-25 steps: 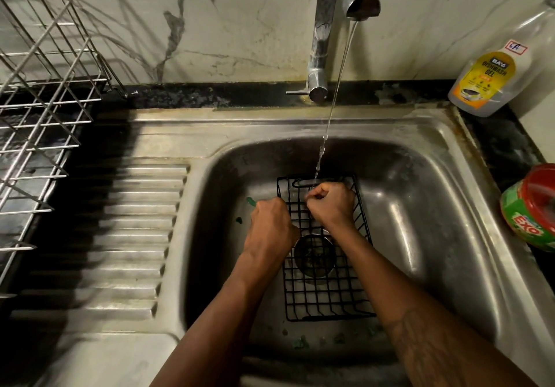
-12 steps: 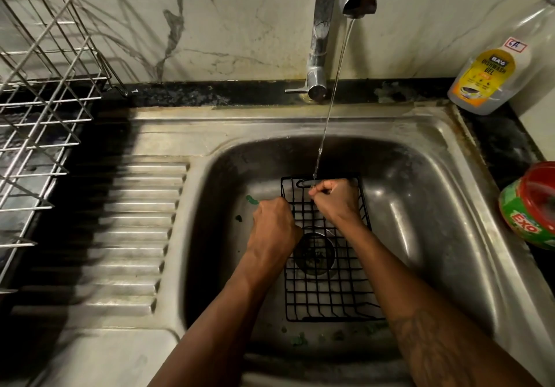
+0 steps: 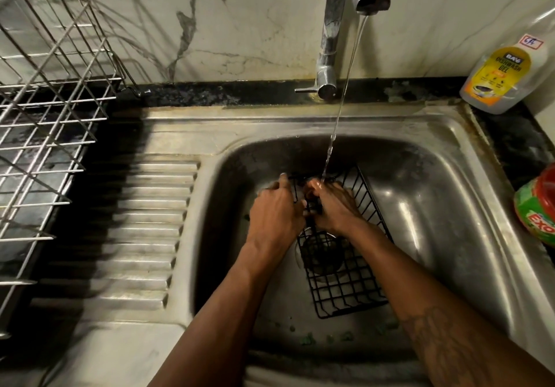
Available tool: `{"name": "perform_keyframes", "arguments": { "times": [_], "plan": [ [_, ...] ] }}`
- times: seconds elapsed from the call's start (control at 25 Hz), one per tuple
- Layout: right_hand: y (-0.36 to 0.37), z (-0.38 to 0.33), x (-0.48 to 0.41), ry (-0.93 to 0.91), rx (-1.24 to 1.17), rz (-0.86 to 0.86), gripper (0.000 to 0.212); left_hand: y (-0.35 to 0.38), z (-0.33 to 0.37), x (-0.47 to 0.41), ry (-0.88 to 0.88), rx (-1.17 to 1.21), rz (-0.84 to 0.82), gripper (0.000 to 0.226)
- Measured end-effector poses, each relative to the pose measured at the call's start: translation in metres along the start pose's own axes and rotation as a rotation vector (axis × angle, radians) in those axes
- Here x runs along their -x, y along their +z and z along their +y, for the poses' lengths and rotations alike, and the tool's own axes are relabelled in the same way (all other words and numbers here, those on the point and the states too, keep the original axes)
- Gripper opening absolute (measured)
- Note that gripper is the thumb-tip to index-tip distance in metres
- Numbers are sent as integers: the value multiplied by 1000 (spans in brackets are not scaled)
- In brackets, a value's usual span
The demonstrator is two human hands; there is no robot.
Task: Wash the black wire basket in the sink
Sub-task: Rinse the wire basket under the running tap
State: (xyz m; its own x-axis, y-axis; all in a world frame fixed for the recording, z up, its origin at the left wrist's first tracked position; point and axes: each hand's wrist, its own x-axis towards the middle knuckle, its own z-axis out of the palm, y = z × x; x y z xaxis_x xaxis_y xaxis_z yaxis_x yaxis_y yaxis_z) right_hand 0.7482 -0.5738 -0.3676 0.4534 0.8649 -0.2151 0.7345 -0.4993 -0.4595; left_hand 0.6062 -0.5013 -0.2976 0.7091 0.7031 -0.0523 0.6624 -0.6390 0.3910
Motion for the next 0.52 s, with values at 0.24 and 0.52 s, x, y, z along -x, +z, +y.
{"name": "perform_keyframes", "arguments": {
  "times": [0.24,0.52],
  "plan": [
    [1,-11,-3,-110,-9,-218,48,5,4,-19,83,-56,56,50],
    [-21,-17,10,-65,-280,164,19,-4,-2,-12,-5,55,25,11]
  ]
}}
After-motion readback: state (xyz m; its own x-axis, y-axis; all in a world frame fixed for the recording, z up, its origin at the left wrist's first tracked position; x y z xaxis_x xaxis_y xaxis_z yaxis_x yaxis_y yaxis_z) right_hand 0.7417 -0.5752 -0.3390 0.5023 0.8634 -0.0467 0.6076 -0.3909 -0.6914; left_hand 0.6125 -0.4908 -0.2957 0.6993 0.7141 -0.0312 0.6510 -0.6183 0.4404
